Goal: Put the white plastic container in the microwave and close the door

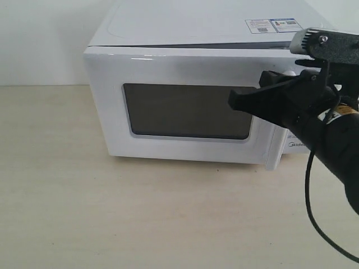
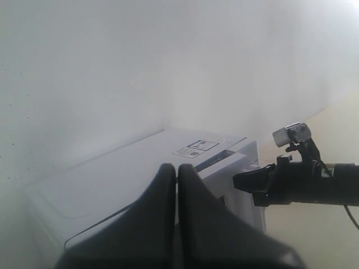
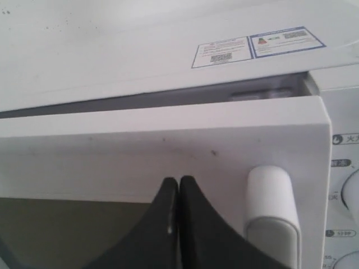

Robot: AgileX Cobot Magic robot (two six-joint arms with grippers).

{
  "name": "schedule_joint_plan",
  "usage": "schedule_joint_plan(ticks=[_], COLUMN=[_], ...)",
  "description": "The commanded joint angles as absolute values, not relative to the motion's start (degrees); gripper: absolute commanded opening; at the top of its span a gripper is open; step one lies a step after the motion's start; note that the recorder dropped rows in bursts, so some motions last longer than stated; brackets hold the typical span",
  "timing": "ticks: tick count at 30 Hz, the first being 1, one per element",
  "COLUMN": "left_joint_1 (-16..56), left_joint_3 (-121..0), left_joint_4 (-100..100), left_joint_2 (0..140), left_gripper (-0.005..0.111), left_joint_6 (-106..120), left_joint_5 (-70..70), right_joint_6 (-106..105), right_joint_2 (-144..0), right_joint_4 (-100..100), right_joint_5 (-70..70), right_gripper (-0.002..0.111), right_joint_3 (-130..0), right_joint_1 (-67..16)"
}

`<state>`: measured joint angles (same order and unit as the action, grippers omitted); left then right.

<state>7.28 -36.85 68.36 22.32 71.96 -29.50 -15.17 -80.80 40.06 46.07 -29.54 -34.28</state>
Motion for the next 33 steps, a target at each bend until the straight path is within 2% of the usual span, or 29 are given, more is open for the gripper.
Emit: schedule_joint_plan(ticks=[1,10,33], left_joint_1=[7.08,7.08,7.08], left_joint_3=[-36.6,-36.6,-36.6], left_joint_4=[69.63,69.62,69.62], left_joint_2=[22.1,22.1,22.1], left_gripper=[0.004,0.004,0.004], left_joint_6=[71.33,71.33,71.33], left_joint_5=[-29.79,-30.19,-30.43], right_joint_6=[-14.2,-13.48,-17.22], right_joint_2=[-83.37,-88.31,-93.42], right_joint_4=[40.12,40.12,43.17], right_joint_5=[51.24,58.56,58.11], right_gripper=[0.0,0.0,0.0], right_joint_3=[-29.33,-29.82,-37.27], right_joint_1=[-34.31,-34.31,-31.88])
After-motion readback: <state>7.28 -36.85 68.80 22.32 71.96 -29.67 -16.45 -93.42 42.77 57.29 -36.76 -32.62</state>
